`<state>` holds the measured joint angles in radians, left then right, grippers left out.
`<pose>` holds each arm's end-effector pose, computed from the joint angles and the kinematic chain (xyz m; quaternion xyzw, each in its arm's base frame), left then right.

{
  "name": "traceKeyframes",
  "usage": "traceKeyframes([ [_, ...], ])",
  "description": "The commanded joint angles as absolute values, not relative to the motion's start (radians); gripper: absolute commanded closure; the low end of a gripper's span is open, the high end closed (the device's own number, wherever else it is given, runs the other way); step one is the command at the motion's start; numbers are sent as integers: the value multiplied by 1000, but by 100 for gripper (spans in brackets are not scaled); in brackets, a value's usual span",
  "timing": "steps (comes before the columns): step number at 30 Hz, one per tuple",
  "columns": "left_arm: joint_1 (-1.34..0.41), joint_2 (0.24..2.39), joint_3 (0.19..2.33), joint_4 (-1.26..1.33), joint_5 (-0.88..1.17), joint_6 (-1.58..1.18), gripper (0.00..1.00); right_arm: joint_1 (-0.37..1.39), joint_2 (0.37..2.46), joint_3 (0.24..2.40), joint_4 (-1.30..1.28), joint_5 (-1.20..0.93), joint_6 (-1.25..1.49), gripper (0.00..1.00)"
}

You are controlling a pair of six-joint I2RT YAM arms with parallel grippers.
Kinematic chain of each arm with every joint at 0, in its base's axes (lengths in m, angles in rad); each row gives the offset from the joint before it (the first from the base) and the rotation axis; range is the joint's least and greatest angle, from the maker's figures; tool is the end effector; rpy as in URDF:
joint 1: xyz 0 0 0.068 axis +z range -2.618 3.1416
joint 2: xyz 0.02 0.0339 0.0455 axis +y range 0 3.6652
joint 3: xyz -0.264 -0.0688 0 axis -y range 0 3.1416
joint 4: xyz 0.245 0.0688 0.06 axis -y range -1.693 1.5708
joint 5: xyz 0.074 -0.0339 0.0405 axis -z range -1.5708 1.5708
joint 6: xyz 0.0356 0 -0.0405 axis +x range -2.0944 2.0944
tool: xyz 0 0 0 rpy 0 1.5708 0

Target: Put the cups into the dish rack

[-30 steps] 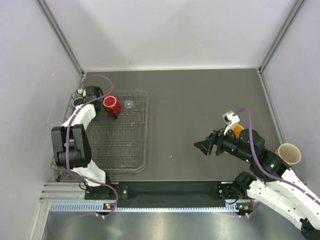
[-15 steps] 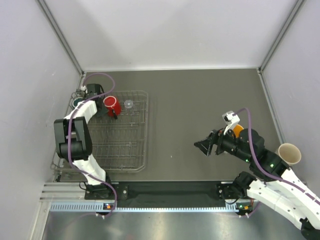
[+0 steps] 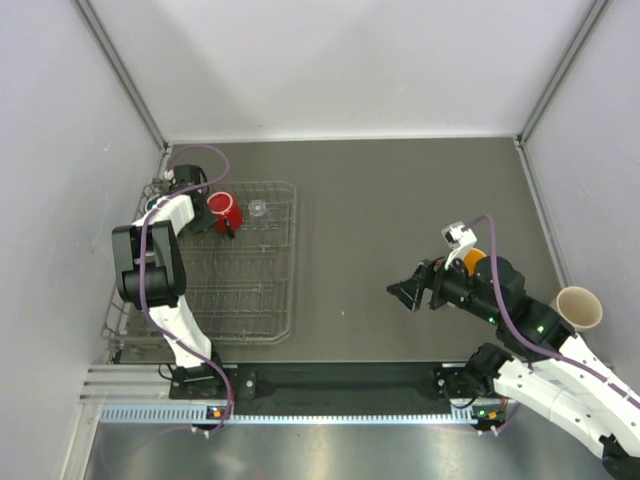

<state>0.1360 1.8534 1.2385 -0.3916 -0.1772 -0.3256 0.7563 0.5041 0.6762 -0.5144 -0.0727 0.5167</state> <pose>0.3823 0.0586 0.1826 -0.2428 0.9257 0.0584 0.2841 0.0878 0.0864 0.3053 -0.1184 0.8083 0.3662 0.4455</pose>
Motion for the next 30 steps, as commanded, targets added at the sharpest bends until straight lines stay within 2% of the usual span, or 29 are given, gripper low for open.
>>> traceKeyframes([
  [1, 141, 1845, 1282, -360, -186, -342, 89, 756, 502, 672, -486, -66, 514, 17],
  [3, 141, 1847, 1275, -360, -180, -347, 79, 756, 499, 669, -486, -67, 515, 17],
  [6, 143, 1844, 1266, -370, -187, -364, 74, 758, 499, 672, -488, -72, 520, 17],
  [13, 146, 1816, 1236, -380, -206, -377, 49, 756, 489, 675, -492, -75, 537, 17],
  [24, 146, 1729, 1216, -471, -190, -385, 48, 758, 502, 693, -499, -74, 569, 17],
  [30, 147, 1632, 1192, -557, -126, -422, 45, 758, 586, 678, -508, -34, 581, 16],
])
